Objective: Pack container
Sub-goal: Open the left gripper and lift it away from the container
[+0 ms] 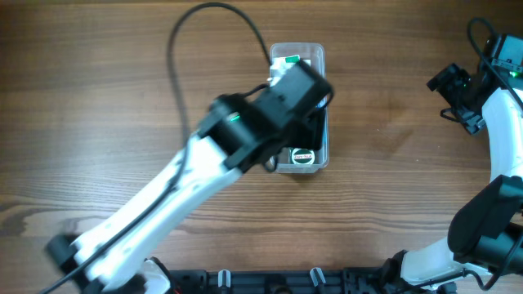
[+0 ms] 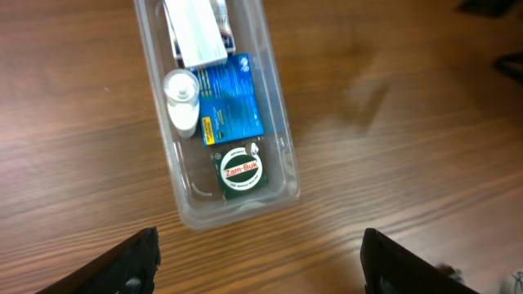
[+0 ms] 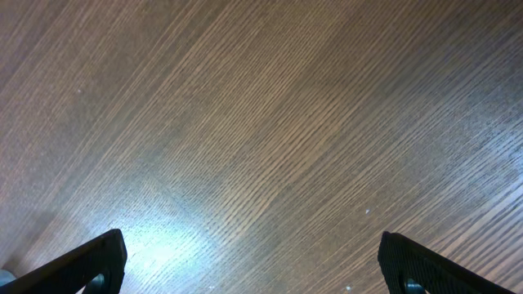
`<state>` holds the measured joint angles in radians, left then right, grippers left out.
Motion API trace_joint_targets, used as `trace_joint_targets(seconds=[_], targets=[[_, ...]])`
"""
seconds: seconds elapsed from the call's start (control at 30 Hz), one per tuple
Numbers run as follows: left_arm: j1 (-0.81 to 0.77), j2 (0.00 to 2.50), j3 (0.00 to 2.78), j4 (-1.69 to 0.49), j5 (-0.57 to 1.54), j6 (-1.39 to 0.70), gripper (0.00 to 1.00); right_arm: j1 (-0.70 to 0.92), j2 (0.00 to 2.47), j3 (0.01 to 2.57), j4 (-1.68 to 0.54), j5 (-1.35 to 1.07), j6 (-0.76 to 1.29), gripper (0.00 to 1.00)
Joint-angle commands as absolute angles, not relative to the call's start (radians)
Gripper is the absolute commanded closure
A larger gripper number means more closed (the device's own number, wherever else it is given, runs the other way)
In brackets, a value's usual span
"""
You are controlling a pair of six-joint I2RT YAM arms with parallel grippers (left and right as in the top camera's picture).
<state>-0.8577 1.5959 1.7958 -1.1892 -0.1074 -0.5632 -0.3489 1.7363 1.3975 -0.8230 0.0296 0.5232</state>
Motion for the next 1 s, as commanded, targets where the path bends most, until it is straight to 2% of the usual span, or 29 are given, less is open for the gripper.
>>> trace_joint_targets(seconds=[0.0, 0.07, 0.13, 0.27, 0.33, 0.37, 0.43, 0.5, 0.6, 0.77, 0.97], targets=[[-0.860, 1.490, 1.805, -1.254, -0.112, -0.468, 0.18, -0.351, 1.745, 1.399, -0.822, 0.028, 0.526, 0.00], [-0.859, 1.464, 1.805, -1.284, -0.173, -0.448, 0.13, -0.351, 1.745, 1.399, -0.822, 0.028, 0.527, 0.00], [-0.859, 1.459, 1.797, -1.328, -0.322, -0.430, 0.09, -0.351, 1.745, 1.399, -0.822, 0.028, 0.527, 0.00], [-0.859, 1.459, 1.731, -1.211, -0.327, -0.283, 0.08, -0.351, 1.745, 1.399, -0.822, 0.028, 0.527, 0.00], [-0.842, 1.459, 1.687, -1.112, -0.327, -0.213, 0.05, -0.351, 1.745, 1.399, -0.822, 0.028, 0.526, 0.00], [-0.830, 1.459, 1.678, -1.095, -0.327, -0.213, 0.00, -0.351, 1.745, 1.399, -0.822, 0.028, 0.526, 0.00], [-0.776, 1.459, 1.654, -1.095, -0.326, -0.252, 0.00, -0.351, 1.745, 1.399, -0.822, 0.028, 0.527, 0.00], [-0.705, 1.460, 1.647, -1.135, -0.316, -0.383, 0.00, -0.351, 1.745, 1.399, -0.822, 0.028, 0.526, 0.00], [-0.611, 1.460, 1.647, -1.145, -0.214, -0.527, 0.00, -0.351, 1.745, 1.399, -0.822, 0.028, 0.526, 0.00], [-0.552, 1.460, 1.647, -1.188, -0.130, -0.529, 0.00, -0.351, 1.745, 1.399, -0.822, 0.028, 0.526, 0.00], [-0.552, 1.460, 1.647, -1.246, -0.155, -0.491, 0.00, -0.351, 1.745, 1.399, -0.822, 0.028, 0.526, 0.00]])
